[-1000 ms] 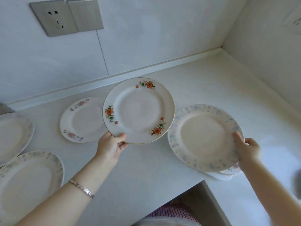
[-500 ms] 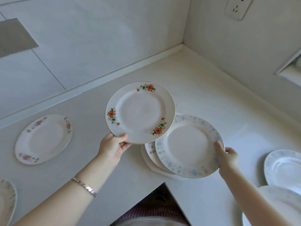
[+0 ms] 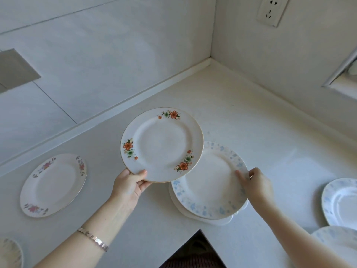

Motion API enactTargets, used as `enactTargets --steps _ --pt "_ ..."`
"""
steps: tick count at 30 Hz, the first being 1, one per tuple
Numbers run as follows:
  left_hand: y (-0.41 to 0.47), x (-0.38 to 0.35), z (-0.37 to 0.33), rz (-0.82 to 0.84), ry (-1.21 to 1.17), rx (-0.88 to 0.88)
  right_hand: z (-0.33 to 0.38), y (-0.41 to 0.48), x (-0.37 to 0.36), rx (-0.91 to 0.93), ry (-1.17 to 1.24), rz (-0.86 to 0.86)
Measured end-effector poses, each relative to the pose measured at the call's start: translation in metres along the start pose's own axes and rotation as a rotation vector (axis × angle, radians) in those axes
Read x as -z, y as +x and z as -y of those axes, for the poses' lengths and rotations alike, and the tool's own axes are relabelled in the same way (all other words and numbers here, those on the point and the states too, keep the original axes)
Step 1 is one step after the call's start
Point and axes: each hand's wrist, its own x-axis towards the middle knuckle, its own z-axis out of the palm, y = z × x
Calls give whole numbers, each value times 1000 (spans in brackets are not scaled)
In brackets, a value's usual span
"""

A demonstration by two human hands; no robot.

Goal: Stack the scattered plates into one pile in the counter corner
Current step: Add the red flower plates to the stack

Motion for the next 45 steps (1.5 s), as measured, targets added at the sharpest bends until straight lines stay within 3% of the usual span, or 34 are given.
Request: enactTargets --steps 5,7,8,10,12,13,17,26,37,42,45 --pt "3 -1 -4 27 72 4 10 3 12 63 -339 41" --pt "6 -3 -3 46 111 24 18 9 17 133 -452 -16" --pt "7 -5 -2 62 134 42 24 12 18 173 -363 -52" --pt "10 -11 1 110 177 90 43 14 22 183 63 -45" --pt "13 -19 6 171 222 150 63 14 24 81 441 76" --pt "14 -23 10 199 251 183 69 14 24 47 481 138" --pt "19 -33 26 280 392 288 57 11 18 91 78 173" --pt "30 -40 31 406 1004 290 8 -4 1 68 12 -42" --pt "34 -44 35 326 1290 324 2 -1 2 120 -318 -67" --pt "29 -45 28 184 1571 5 11 3 -6 121 -84 14" --pt "34 -47 41 196 1280 -5 18 3 -11 28 73 108"
